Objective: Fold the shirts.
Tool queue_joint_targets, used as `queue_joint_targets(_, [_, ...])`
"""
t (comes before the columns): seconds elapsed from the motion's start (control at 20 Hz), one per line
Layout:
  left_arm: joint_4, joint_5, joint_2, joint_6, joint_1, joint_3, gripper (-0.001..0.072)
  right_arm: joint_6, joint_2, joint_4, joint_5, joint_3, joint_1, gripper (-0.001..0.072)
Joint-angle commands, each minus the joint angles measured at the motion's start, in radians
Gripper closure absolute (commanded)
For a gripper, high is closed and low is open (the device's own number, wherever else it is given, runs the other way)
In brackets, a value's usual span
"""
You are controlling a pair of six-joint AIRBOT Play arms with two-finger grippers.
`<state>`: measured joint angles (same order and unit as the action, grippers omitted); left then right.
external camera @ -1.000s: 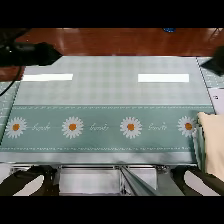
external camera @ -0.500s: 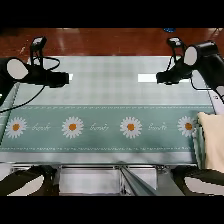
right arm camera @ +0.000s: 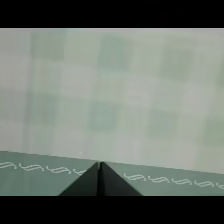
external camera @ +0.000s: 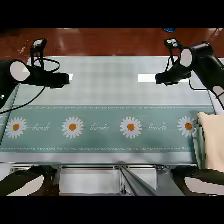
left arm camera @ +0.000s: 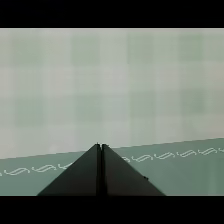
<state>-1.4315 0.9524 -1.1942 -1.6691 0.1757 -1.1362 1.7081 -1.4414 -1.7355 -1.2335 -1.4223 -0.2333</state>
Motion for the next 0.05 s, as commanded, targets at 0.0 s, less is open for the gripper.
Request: queue_joint_targets(0.0, [-0.001, 0.0, 0.0, -0.002, -0.001, 0.0, 0.0684, 0.001, -0.001, -0.003, -0.001, -0.001, -0.001, 0.069])
